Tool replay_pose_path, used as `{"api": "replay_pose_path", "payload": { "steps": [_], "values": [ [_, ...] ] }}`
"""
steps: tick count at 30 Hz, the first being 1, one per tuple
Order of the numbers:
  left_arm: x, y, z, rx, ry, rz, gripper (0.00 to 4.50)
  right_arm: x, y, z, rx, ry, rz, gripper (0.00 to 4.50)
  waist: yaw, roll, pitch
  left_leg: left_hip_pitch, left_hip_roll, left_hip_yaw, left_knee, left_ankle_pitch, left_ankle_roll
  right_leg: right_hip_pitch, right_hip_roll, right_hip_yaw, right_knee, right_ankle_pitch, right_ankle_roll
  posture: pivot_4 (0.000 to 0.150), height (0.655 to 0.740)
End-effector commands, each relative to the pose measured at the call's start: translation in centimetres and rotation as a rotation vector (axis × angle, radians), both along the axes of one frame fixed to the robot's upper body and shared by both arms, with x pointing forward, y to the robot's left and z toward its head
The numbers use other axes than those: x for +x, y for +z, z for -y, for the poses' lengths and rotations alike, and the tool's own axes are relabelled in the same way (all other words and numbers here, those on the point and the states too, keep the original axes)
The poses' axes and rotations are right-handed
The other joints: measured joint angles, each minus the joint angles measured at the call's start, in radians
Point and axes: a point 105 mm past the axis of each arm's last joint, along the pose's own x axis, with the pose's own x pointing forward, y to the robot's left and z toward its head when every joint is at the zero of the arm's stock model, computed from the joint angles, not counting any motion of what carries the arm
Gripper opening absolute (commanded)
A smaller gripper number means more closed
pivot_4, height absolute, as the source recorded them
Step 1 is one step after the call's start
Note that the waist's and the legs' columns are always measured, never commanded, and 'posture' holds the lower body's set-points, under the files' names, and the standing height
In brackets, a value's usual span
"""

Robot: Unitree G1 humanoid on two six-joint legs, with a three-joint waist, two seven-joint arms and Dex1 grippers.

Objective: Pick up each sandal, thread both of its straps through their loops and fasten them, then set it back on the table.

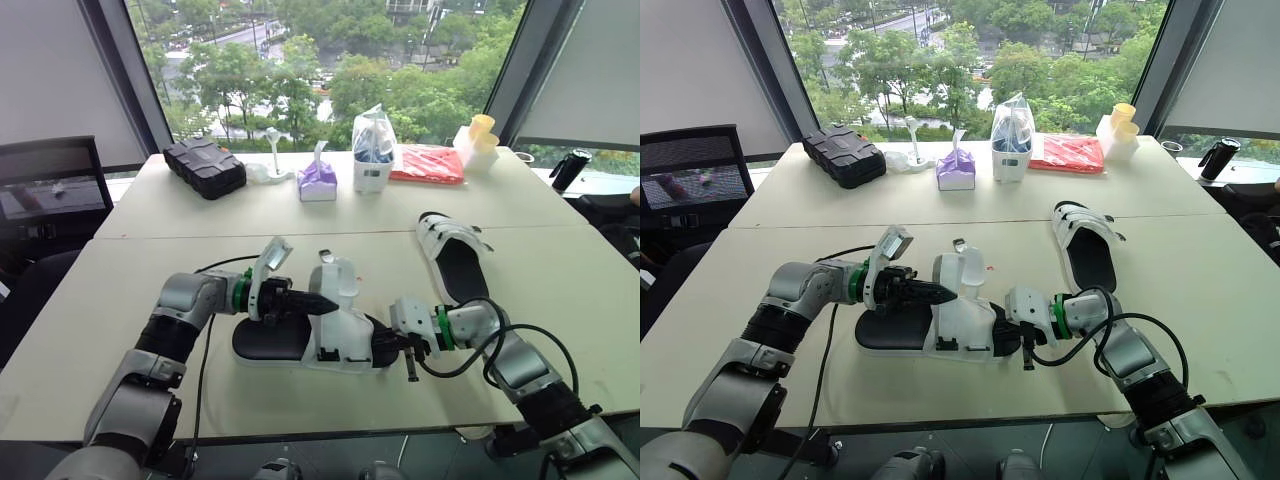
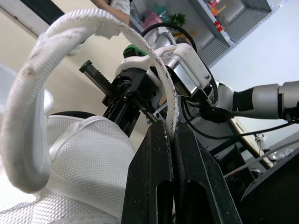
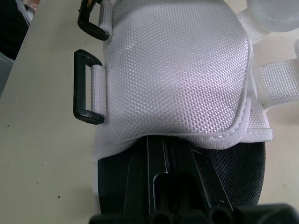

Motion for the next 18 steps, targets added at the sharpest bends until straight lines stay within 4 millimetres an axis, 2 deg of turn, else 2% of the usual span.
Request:
{"api": "replay_pose_path", "payload": {
  "steps": [1,18],
  "values": [
    [-0.03,0.80,0.07,-0.012,-0.019,0.042,0.03,-0.92,-3.06,1.03,-0.102,-0.023,-0.095,0.00,0.000,0.000,0.000,0.000,0.000,0.000,0.000,0.000,0.000,0.000,0.000,0.000,0.000,0.000,0.000,0.150,0.7400],
    [0.28,0.16,-0.26,0.014,-0.003,0.075,0.03,-0.89,-3.05,1.02,-0.100,-0.024,-0.095,0.00,0.000,0.000,0.000,0.000,0.000,0.000,0.000,0.000,0.000,0.000,0.000,0.000,0.000,0.000,0.000,0.150,0.7400]
  ]
}}
